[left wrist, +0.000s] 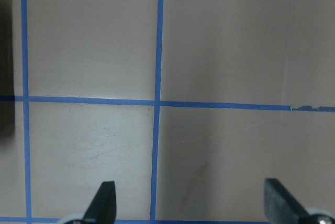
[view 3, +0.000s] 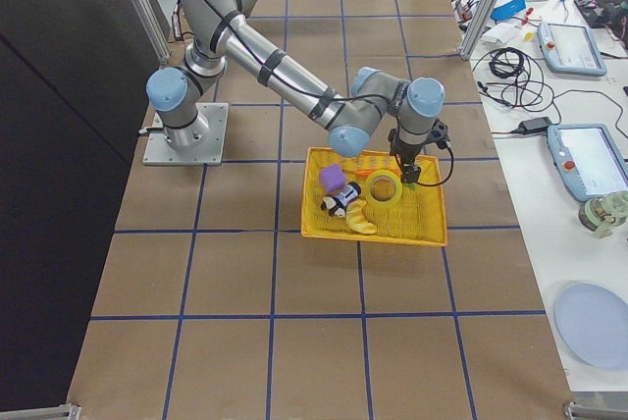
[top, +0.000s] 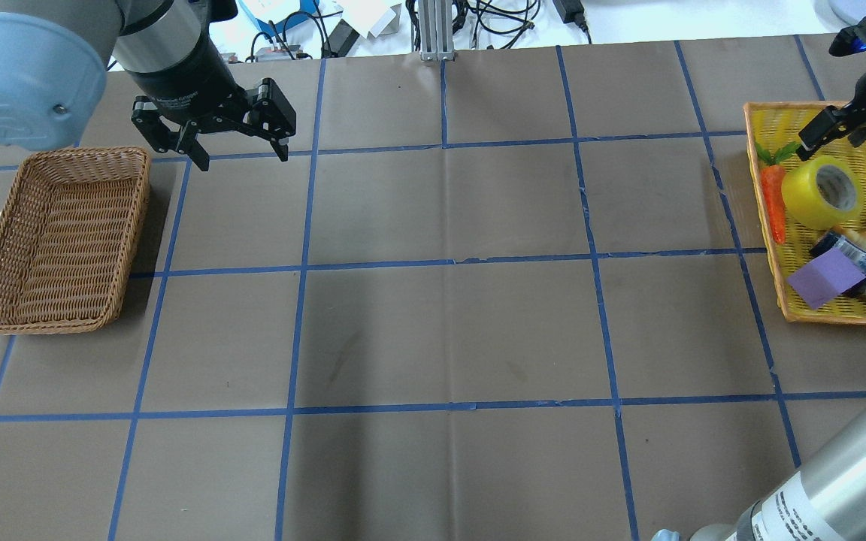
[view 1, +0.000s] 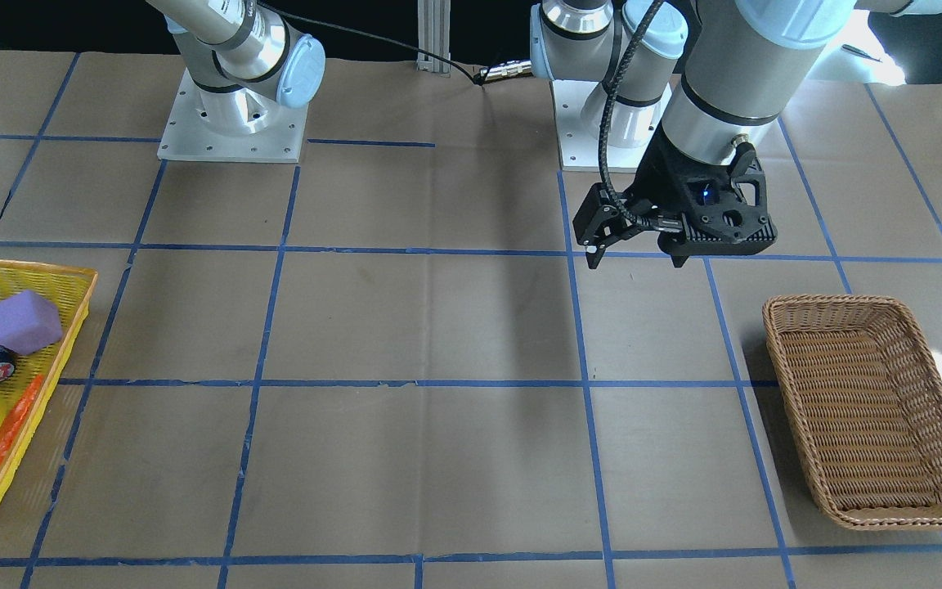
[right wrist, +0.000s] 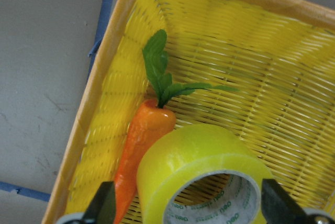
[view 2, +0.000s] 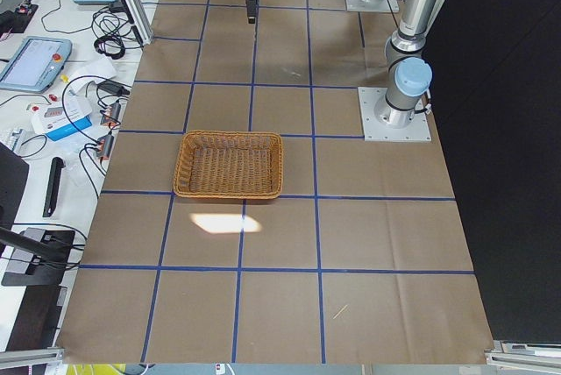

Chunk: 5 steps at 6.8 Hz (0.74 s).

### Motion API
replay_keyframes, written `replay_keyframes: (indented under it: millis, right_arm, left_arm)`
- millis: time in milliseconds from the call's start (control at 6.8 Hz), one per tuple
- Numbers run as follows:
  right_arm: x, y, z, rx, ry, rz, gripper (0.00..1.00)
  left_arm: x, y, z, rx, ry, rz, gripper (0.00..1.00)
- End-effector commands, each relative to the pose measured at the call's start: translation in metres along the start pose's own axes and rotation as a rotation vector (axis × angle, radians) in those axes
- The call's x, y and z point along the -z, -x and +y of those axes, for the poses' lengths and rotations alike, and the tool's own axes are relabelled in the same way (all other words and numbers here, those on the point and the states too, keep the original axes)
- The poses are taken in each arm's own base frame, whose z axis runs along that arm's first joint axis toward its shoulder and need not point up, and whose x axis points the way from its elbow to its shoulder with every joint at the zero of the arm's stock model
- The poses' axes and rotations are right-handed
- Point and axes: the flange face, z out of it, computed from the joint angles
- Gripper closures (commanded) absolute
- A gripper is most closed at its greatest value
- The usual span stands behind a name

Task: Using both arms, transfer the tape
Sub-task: 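Move the right gripper over the yellow tape roll in the yellow basket, then lower the right gripper and grasp the yellow tape roll by its rim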

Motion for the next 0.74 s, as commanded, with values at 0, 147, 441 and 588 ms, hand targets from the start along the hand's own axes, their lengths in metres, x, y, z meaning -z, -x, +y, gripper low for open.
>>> replay_keyframes:
  millis: [0,147,441,588]
  right_arm:
    - [-0.011,-0.021,0.023,-0.041,0.029,-0.043,0.11]
    - [-0.017,-0.013,0.020,-0.056,-0.016,-0.110,0.14]
    - [-0.029,-0.002,0.023,-0.069,-0.020,-0.184,0.32]
    - [-0.032,-0.001,0.023,-0.064,-0.025,-0.192,0.40]
  left_arm:
    - [-0.002,0.000,-0.001,0.000,0.004,0.000,0.00]
    - [0.001,0.001,0.000,0.002,-0.002,-0.001,0.00]
    - [0.001,0.000,0.001,0.000,-0.001,-0.001,0.00]
    - [0.003,0.002,0.001,0.003,-0.005,-0.003,0.00]
